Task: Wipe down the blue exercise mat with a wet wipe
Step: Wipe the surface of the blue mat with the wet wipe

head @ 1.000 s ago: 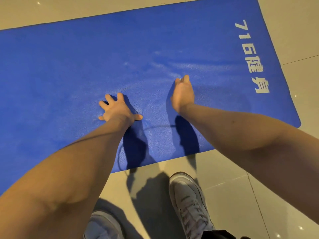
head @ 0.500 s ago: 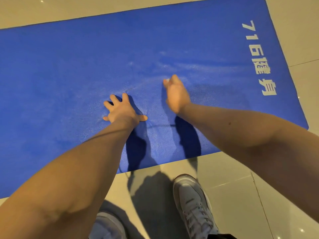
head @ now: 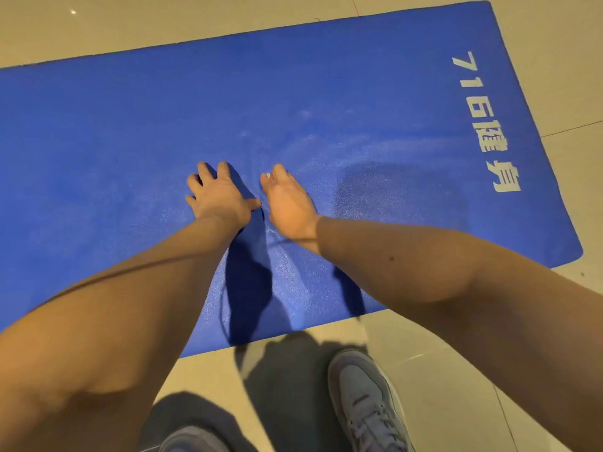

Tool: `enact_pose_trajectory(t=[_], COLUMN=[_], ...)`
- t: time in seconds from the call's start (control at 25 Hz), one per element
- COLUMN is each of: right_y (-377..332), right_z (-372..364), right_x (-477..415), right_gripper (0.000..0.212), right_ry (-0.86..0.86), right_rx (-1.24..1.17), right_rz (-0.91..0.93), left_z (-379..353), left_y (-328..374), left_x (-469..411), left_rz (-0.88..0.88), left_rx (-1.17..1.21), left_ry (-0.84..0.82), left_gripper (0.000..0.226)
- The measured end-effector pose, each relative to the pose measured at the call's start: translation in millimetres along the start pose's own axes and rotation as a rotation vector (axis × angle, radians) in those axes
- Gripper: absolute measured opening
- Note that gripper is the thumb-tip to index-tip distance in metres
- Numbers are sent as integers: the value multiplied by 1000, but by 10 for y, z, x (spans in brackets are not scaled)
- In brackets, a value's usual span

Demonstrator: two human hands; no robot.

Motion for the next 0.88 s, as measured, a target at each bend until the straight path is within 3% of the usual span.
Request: enact_pose_trajectory(t=[0.12, 0.28, 0.36, 0.48, 0.64, 0.72, 0.88], right_y=[284, 1071, 1132, 704, 17, 29, 742], right_z=[134, 520, 562, 419, 61, 83, 475], right_x=[-120, -316, -353, -405, -395, -413, -550], right_gripper=[24, 25, 23, 25, 31, 29, 25], right_ry=[24, 193, 234, 264, 101, 59, 156], right_rx=[1, 6, 11, -76, -120, -94, 42], right_rz=[34, -290, -381, -328, -12, 73, -132], left_z=[-9, -4, -4, 27, 92, 111, 124], left_y=[-10, 11, 1, 15, 41, 49, 53], left_x=[-91, -91, -106, -118, -130, -135, -149], left_rz=[11, 18, 13, 25, 27, 31, 49], left_rx=[-88, -142, -145, -154, -162, -172, -180], left_ry=[-84, -84, -83, -98, -113, -119, -133], left_gripper=[102, 104, 105, 107, 106, 107, 107])
Point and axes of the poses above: each hand's wrist, its own x-axis away from the middle knuckle, its own z-axis out of the back of the hand, y = z × x, the point moved 4 cm from there along -x, towards the middle knuckle, and after that the axes turned 7 degrees about -x, right-handed, at the moved point
